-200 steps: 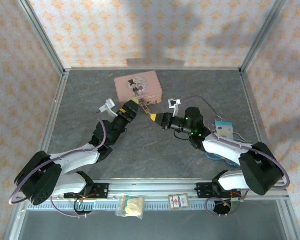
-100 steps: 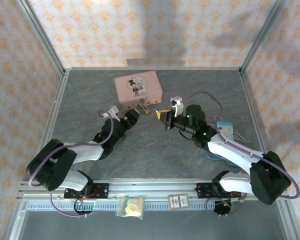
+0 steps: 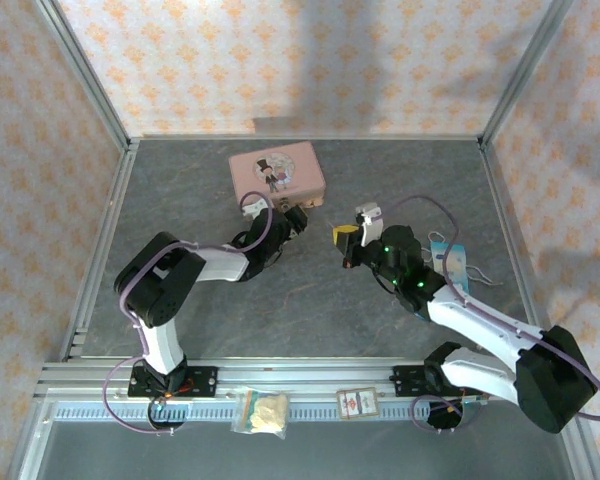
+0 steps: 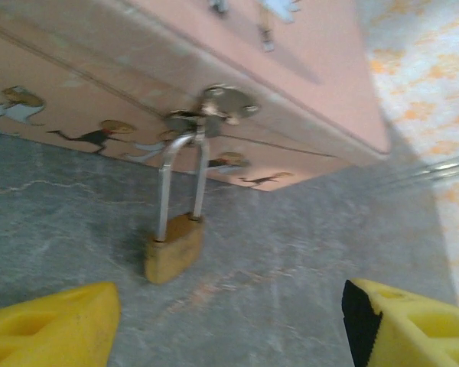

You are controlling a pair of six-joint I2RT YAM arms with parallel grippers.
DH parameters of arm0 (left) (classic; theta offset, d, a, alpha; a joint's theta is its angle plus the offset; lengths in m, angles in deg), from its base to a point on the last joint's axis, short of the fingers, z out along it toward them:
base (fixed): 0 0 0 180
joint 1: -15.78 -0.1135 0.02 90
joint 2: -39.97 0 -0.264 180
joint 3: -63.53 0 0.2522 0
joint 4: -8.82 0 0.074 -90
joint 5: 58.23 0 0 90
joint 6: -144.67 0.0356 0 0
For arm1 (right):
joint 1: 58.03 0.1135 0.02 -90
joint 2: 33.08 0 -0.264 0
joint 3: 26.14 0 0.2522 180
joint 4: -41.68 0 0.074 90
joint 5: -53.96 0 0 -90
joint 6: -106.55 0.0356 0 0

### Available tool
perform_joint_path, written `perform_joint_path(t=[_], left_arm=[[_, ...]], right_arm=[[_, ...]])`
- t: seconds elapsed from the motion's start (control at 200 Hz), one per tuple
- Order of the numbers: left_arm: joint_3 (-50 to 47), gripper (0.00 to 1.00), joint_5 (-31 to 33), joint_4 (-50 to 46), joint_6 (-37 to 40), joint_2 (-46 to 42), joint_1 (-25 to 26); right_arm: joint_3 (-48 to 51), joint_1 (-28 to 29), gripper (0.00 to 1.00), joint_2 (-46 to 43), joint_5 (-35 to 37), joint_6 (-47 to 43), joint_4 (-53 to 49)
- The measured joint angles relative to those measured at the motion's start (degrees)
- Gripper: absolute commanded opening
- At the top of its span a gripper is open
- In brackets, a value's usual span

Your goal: Unlock the padlock with the key

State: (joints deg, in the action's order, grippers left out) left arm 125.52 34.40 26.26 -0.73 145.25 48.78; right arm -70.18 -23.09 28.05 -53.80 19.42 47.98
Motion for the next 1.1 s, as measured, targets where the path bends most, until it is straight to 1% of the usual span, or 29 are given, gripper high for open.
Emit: perform_joint_path(t=[0.115,0.38,0.681,0.841,0.941,1.076,1.101], left_arm=[[0.74,0.70,1.18,-1.62,-0.02,2.84,0.02],[4.94,0.57,2.82,-1.22,0.42,7.02,0.04],[6.80,0.55,5.64,-0.33,2.29,9.27,0.46],[9.90,0.53,7.08,1.01,3.48,12.24,0.39],[11.85,0.47,7.78,1.79,4.09,14.08,0.24],[12.83,0.30,7.76,3.65,4.44,15.82,-0.20],[12.90,0.28,7.61,4.26,4.13,16.15,-0.39]], right_arm=[[0.09,0.00,0.00,-0.02,0.66,0.00,0.02],[0.09,0.00,0.00,0.00,0.22,0.24,0.00],[0.09,0.00,0.00,0.33,0.20,0.85,-0.02],[0.09,0.00,0.00,0.66,0.20,1.07,-0.04],[0.09,0.00,0.00,0.81,0.20,1.14,-0.04],[0.09,0.00,0.00,0.87,0.24,1.38,-0.04],[0.09,0.00,0.00,0.87,0.24,1.46,-0.09]])
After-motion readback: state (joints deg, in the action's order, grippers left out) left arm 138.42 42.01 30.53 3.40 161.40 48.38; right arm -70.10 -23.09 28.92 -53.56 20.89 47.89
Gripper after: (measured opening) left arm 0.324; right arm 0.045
